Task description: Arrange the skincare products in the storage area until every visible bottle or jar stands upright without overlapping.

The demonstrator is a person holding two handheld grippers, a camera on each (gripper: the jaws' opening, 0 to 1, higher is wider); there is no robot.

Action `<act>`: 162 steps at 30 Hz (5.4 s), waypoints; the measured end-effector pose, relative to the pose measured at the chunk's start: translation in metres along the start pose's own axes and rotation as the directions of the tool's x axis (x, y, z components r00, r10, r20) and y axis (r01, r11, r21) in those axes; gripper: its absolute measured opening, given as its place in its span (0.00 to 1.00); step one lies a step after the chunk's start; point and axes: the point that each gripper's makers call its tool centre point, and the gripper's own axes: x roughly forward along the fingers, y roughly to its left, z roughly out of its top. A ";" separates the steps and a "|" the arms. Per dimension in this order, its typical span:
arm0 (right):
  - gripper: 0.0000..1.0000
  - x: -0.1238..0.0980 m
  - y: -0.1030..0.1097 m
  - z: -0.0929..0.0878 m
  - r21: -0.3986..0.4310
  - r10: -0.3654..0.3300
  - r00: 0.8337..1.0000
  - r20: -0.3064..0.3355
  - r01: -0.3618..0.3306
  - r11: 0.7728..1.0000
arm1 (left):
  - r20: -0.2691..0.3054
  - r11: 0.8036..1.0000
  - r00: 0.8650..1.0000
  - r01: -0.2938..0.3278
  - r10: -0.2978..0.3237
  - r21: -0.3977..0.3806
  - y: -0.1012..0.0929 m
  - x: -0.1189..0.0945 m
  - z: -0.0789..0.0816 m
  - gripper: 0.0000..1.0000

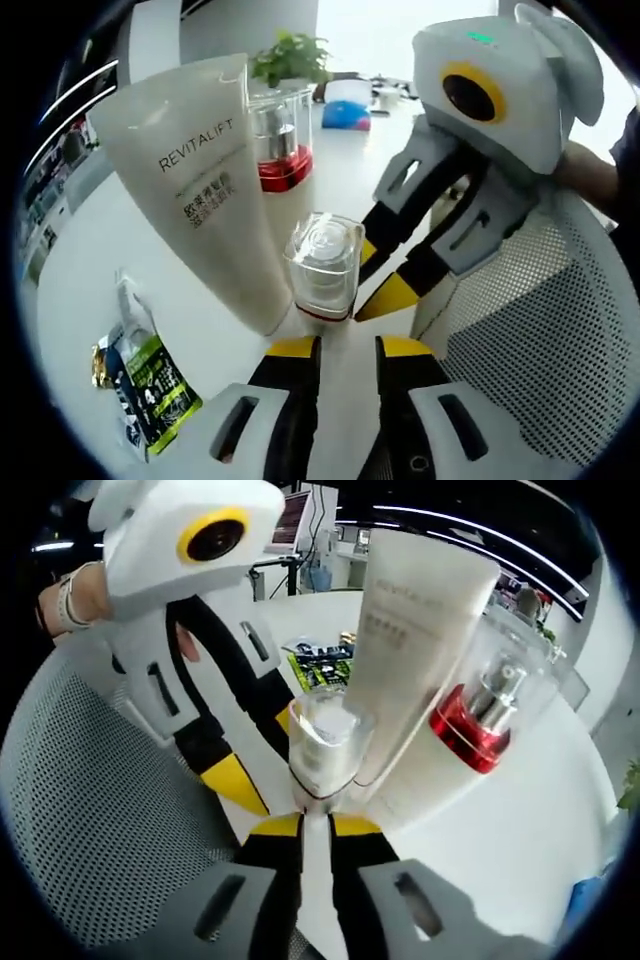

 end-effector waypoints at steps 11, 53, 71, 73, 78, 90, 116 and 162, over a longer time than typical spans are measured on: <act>0.09 0.003 -0.004 -0.001 -0.001 -0.005 1.000 -0.015 0.005 1.000 | 0.007 1.000 1.000 -0.010 0.010 -0.009 0.004 0.002 0.003 0.19; 0.08 0.009 -0.012 -0.001 -0.009 -0.026 0.999 -0.029 0.026 1.000 | 0.016 1.000 1.000 -0.020 0.020 -0.013 0.010 0.005 0.005 0.21; 0.13 -0.006 -0.012 -0.001 0.009 -0.052 0.999 -0.006 0.052 0.999 | 0.041 0.996 0.996 -0.072 0.074 -0.051 0.022 -0.019 -0.002 0.21; 0.14 -0.010 -0.012 -0.002 0.011 -0.060 0.998 -0.003 0.060 0.998 | 0.044 0.995 0.996 -0.080 0.083 -0.058 0.024 -0.024 -0.005 0.22; 0.16 -0.017 -0.011 -0.001 0.028 -0.078 0.997 0.021 0.077 0.997 | 0.049 0.990 0.992 -0.112 0.117 -0.089 0.030 -0.035 -0.014 0.25; 0.27 -0.041 -0.013 0.007 0.082 -0.128 0.989 0.068 0.122 0.989 | 0.090 0.971 0.976 -0.182 0.197 -0.154 0.043 -0.066 -0.021 0.32; 0.81 -0.082 -0.029 0.033 0.176 -0.230 0.960 0.163 0.201 0.964 | 0.121 0.884 0.903 -0.363 0.411 -0.294 0.066 -0.134 -0.032 0.66; 0.99 -0.087 -0.031 0.052 0.170 -0.229 0.948 0.220 0.193 0.966 | 0.097 0.862 0.884 -0.413 0.457 -0.294 0.067 -0.160 -0.043 0.97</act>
